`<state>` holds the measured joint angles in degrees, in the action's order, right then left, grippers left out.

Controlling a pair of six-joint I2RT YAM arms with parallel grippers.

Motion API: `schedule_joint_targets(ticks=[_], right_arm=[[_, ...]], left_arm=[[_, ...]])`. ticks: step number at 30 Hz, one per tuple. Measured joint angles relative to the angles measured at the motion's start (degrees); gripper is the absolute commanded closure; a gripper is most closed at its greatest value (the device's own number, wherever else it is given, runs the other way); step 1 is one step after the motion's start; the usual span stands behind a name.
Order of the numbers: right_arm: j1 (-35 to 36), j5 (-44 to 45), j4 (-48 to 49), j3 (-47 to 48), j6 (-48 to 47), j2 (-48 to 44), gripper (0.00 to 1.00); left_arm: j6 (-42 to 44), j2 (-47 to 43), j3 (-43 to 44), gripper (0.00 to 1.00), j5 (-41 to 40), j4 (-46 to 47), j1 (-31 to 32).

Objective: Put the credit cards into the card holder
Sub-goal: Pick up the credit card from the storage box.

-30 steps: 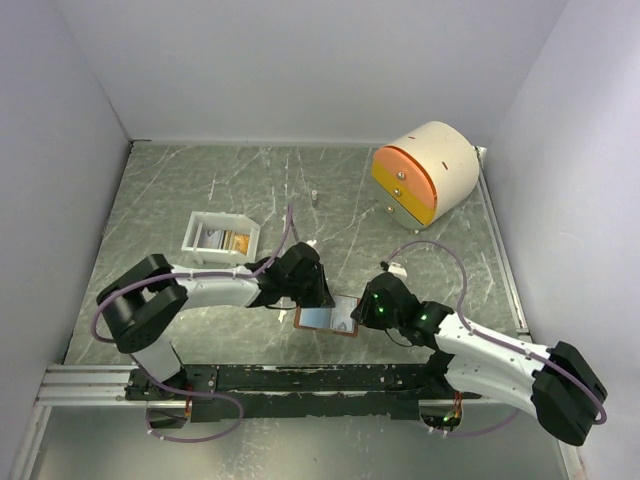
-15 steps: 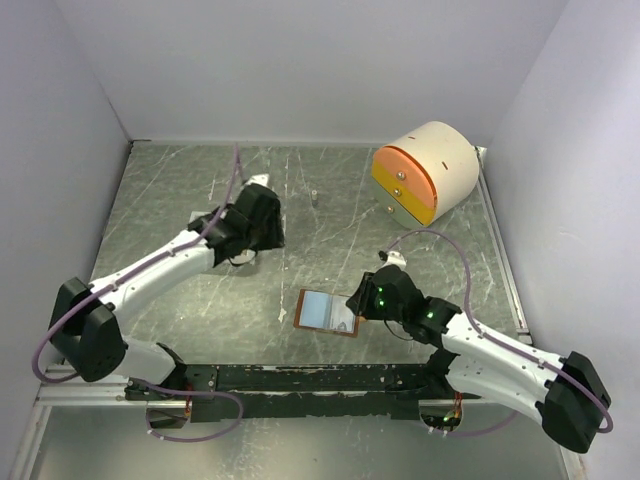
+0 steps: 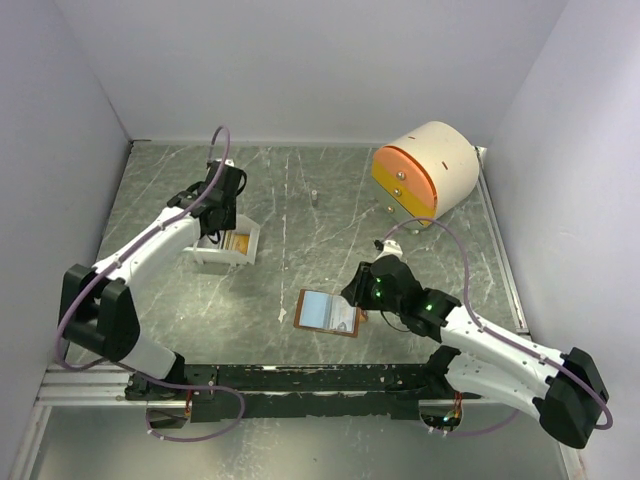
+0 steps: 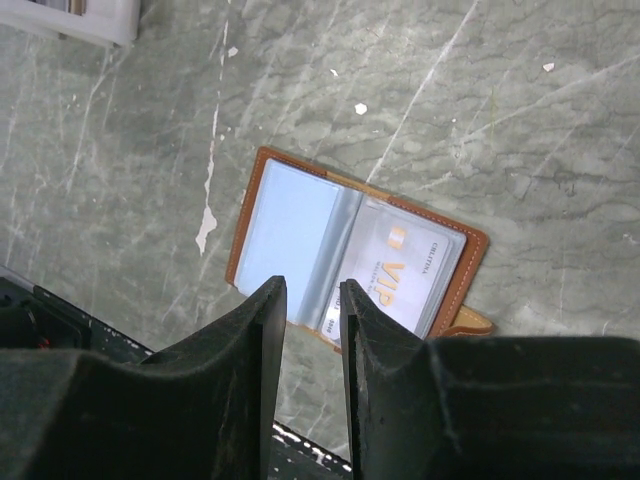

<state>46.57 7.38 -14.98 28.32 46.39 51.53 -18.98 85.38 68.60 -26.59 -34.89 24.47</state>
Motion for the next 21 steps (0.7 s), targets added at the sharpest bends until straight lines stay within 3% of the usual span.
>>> schedule_joint_targets(ticks=[10,21], right_arm=[[0.0,0.4,0.1,0.6,-0.1,-1.8,0.71],[0.0,0.4,0.0,0.6,0.0,-2.0,0.71]], left_arm=[[8.9,5.8,0.0,0.54,-4.4,2.7,-2.9],[13.1,9.7,-1.7,0.55,-6.6,4.0,-4.8]])
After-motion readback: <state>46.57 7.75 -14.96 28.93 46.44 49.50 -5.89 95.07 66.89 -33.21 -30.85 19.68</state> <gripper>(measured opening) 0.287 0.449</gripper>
